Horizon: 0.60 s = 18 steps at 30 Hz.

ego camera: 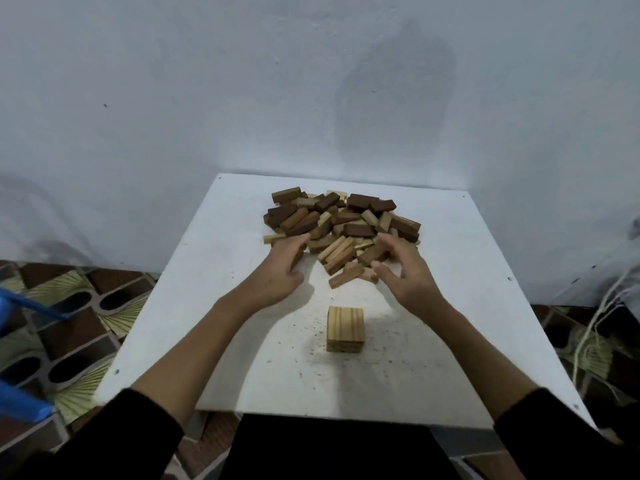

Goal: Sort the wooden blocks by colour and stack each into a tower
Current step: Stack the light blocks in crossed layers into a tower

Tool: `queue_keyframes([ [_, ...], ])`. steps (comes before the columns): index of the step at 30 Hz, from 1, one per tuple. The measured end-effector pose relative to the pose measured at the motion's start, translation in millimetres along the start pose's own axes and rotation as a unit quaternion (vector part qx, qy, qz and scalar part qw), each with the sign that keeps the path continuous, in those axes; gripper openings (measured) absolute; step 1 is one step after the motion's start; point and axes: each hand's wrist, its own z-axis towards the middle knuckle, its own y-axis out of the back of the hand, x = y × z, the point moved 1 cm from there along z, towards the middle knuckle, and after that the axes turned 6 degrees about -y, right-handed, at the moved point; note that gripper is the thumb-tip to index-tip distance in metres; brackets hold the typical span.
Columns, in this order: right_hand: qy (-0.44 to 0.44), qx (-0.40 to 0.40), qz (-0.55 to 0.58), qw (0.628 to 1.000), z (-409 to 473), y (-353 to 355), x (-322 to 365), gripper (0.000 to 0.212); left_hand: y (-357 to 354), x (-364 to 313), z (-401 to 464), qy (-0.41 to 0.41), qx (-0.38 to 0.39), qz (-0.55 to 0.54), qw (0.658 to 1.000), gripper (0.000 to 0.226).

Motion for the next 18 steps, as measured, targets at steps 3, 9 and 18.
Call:
queue_keyframes([
  [3,0.008,-0.025,-0.065,0.998,45,5,-2,0.033,0,4,38,-0.041,-0.028,0.036,0.998,0.037],
  [9,-0.001,-0.046,-0.112,0.993,107,9,7,0.022,-2,27,105,-0.029,-0.041,0.156,0.986,0.021],
  [18,0.042,0.140,-0.158,0.977,150,-8,12,0.035,-7,26,148,0.021,0.026,0.322,0.946,0.031],
])
